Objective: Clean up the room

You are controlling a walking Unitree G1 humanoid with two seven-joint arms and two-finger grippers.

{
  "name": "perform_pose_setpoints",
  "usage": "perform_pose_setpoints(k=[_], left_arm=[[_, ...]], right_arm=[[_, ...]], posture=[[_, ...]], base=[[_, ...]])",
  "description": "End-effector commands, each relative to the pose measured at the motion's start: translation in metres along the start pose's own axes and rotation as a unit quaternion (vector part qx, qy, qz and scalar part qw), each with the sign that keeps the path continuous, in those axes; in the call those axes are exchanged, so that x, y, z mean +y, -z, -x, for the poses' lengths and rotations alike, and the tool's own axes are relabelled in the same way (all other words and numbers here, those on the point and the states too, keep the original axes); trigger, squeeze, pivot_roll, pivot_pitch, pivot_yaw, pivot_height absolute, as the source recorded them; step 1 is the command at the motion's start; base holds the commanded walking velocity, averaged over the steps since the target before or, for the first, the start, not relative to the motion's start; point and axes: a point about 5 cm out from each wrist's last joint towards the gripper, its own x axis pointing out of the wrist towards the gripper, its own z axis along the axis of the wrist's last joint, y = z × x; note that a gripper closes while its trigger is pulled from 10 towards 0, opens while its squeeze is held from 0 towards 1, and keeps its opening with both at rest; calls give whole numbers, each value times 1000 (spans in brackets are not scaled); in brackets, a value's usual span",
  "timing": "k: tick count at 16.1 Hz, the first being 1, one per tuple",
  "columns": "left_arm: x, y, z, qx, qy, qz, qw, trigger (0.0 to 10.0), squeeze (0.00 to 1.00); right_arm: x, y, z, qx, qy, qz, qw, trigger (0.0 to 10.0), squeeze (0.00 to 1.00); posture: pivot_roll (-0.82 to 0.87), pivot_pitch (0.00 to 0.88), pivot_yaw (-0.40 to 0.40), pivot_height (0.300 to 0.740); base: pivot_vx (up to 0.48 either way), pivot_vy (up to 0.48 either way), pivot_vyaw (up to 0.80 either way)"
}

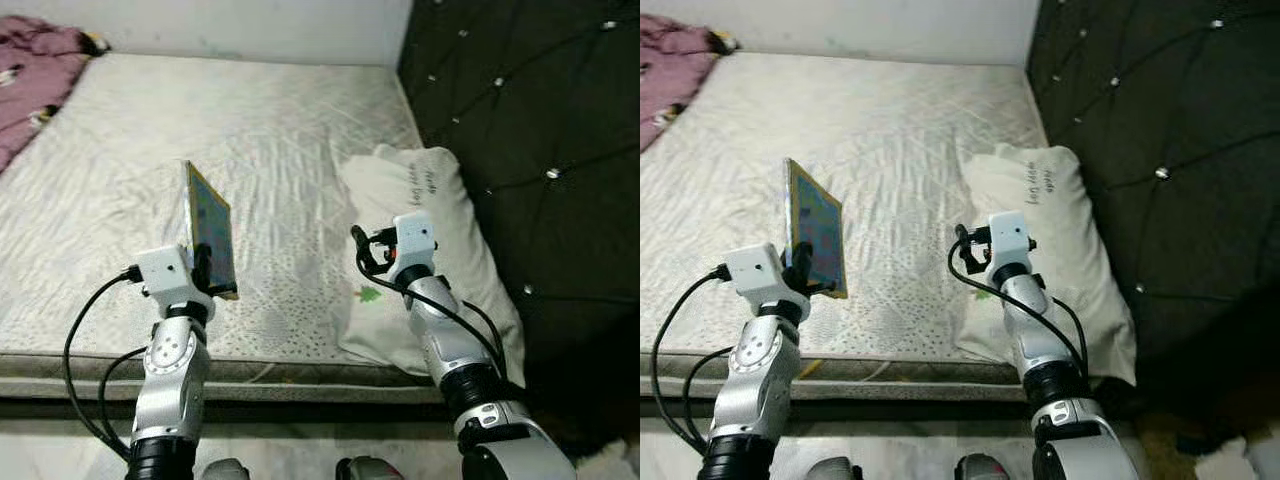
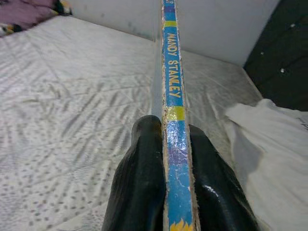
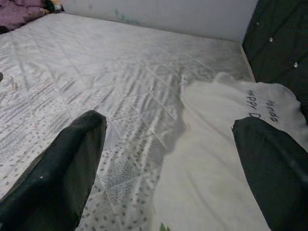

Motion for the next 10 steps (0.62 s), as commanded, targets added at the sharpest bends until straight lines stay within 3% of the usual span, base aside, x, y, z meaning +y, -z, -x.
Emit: perform_pose_setpoints(k=[1,8,10], left_arm=[[-7,-16,-4,-29,12,-2,999,10000,0],[-8,-15,-2,-23,18,6,1000,10000,0],[-7,-15,-1,-21,12,10,1000,10000,0]], right_arm=[[-3,-3,-1,-2,7,-4,1000,10000,0],[-4,-2,0,2,8,-3,1000,10000,0],[-4,-3,0,-1,7,-4,1000,10000,0]], posture=[[40,65,-26,740],[43,71,-29,740],[41,72,-29,740]], base=[[0,0,-800],[0,0,-800],[0,0,0]])
